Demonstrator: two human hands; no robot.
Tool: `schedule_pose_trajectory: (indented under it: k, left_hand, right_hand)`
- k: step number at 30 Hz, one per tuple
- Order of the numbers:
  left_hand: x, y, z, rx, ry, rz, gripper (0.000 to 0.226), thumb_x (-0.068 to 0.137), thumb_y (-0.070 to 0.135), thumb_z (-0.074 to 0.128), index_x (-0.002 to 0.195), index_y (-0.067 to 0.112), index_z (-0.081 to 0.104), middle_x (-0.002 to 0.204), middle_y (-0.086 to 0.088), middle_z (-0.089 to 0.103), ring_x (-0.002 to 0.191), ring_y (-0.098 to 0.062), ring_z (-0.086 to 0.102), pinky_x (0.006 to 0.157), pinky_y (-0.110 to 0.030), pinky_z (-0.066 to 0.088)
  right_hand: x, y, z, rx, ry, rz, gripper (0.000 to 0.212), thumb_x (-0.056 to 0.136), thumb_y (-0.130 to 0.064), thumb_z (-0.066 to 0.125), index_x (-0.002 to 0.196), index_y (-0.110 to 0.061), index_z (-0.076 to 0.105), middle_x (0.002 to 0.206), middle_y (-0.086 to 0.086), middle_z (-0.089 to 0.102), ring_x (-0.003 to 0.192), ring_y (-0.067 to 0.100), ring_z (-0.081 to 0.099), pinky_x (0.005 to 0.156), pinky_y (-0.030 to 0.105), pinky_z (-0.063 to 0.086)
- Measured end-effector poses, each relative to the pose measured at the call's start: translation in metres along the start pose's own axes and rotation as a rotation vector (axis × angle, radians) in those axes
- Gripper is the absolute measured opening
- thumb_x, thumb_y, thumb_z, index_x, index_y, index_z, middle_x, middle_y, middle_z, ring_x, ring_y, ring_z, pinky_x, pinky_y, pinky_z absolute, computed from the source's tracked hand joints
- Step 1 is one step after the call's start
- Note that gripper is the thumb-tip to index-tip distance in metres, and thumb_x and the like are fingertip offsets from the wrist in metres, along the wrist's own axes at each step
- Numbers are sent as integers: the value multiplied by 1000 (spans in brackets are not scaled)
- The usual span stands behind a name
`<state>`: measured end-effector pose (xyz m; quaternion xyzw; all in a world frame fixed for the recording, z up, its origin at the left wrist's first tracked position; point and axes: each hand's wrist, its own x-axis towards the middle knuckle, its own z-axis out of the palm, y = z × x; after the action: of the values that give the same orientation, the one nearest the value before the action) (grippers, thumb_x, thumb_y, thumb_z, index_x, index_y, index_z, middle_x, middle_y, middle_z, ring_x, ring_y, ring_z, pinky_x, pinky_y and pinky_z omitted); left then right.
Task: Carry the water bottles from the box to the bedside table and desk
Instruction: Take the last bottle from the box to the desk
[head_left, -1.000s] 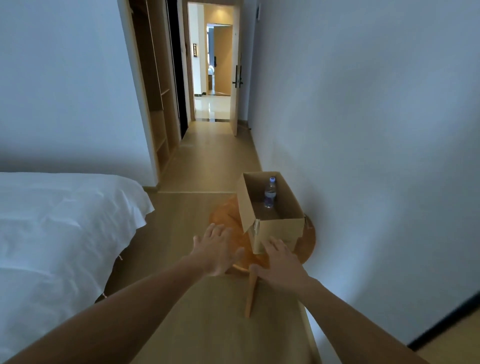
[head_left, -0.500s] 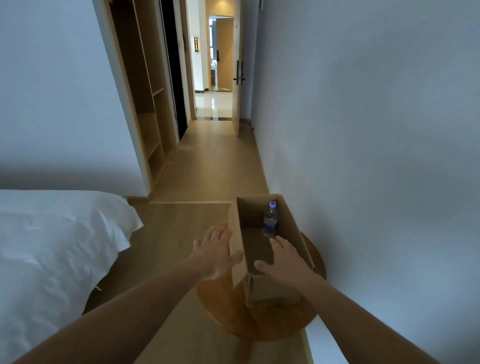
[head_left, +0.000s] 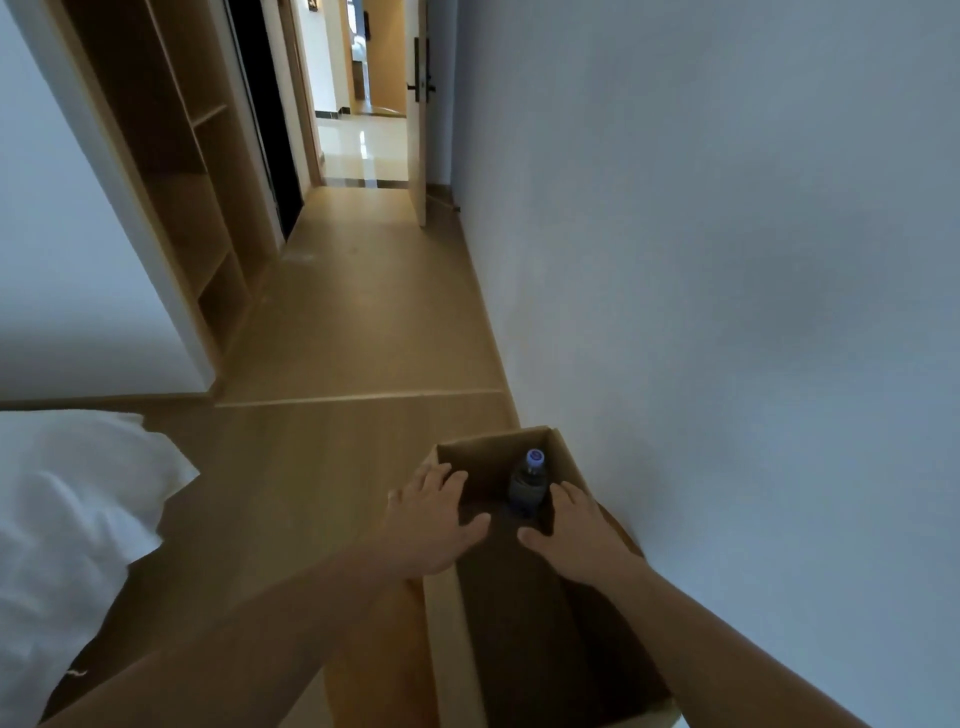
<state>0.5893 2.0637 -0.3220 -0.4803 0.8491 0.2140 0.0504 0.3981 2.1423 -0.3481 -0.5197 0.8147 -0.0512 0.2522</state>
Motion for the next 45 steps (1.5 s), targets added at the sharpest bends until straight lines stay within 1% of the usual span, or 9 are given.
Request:
schedule_pose_trajectory:
  k: [13,19,22,27,32,34,38,42,45]
  left_hand:
    - [120,-5,28,43,-74,12,74,100,60,36,160,22,13,167,2,6,155,-26,-5,126,-51,8]
    - [132,-11,39,67,-82,2,75,99,60,35,160,24,11,168,6,2,155,-17,-12,126,-49,4]
    - [132,-15,40,63,-79,-14,74,100,59,34,160,23,10,168,5,2,155,-16,-12,127,-48,5]
    - [126,-24,39,81,-80,-9,74,101,58,34,160,21,11,169,4,4,155,-13,-12,127,-44,7]
    - [112,-27,32,-13,-80,19,78,99,58,40,160,19,12,168,4,10,155,-12,-7,127,-42,11]
    - [107,-25,25,-112,-100,26,81,97,58,47,160,20,14,168,3,12,155,-13,-1,126,-41,14]
    - [91,-16,-3,-303,-102,26,87,88,61,62,157,21,27,157,3,34,143,-14,35,118,-35,33]
    - [74,-12,-26,-708,-183,114,87,72,64,79,143,24,50,137,7,63,125,-13,60,107,-46,49]
    - [56,0,-52,-822,-219,182,71,73,48,87,133,21,60,127,-1,70,117,-18,67,103,-46,53]
  right_hand:
    - [183,21,39,132,17,73,73,93,-34,63,151,-12,24,153,10,36,138,26,41,113,39,35]
    - [196,28,72,272,166,92,71,84,-31,75,144,-18,40,147,2,43,136,21,42,114,37,33]
    - [199,24,87,313,139,60,60,81,-35,77,133,-22,51,140,1,46,128,20,46,108,33,37]
    - [202,29,91,589,70,72,56,82,-15,76,132,-22,51,138,0,52,131,21,49,110,38,37]
    - [177,28,59,734,138,67,42,82,-20,77,116,-23,53,105,-9,60,103,15,61,90,28,45]
    - [164,24,34,781,118,34,37,82,-24,77,110,-21,54,97,-8,63,90,13,63,80,28,50]
    - [134,-5,-20,1022,197,5,11,86,-22,73,84,-13,67,81,5,71,83,25,70,76,38,58]
    - [95,-52,-76,1164,210,-31,22,89,-23,71,79,-5,66,68,2,71,67,15,71,65,27,58]
    - [62,-79,-115,1223,172,-110,20,88,-19,71,85,0,65,73,14,67,64,20,68,63,29,57]
